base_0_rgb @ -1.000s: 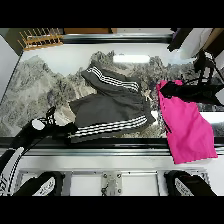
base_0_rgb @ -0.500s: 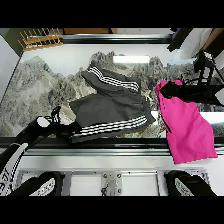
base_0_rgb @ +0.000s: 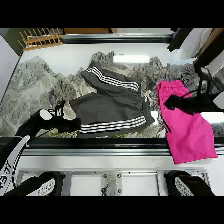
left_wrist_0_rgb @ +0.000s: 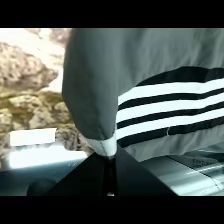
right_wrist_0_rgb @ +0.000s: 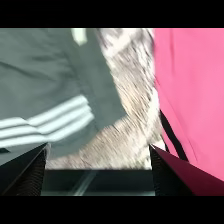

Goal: Fold the clothes and pants, and hang the long-sleeved shirts on hangers.

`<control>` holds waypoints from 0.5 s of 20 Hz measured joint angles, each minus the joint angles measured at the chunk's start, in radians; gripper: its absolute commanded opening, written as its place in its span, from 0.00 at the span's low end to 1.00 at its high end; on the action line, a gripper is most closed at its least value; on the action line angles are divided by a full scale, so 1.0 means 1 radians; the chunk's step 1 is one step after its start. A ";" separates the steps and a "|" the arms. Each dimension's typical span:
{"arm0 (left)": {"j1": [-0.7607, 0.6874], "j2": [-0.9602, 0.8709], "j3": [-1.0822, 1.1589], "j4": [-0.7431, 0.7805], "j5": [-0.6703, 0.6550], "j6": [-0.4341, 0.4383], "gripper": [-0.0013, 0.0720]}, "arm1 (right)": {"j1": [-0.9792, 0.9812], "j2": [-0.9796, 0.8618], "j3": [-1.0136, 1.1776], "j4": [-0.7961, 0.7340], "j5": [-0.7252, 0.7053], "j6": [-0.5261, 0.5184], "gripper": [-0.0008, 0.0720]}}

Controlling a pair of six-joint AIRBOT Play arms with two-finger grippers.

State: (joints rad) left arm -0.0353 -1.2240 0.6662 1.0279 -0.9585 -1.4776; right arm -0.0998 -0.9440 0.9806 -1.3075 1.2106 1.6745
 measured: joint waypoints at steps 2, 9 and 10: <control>-0.001 0.000 0.010 0.000 -0.012 0.013 0.03 | -0.055 -0.005 -0.137 0.013 -0.029 0.037 0.94; -0.002 0.000 0.019 0.000 -0.026 0.028 0.03 | -0.070 -0.139 -0.438 0.342 -0.379 -0.044 0.94; -0.002 0.000 0.019 0.000 -0.026 0.028 0.03 | -0.055 -0.171 -0.449 0.411 -0.426 -0.091 0.94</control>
State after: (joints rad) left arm -0.0368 -1.2243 0.6853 1.0283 -0.9844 -1.4494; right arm -0.1547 -1.1149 0.5316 -0.8963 0.7841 1.5833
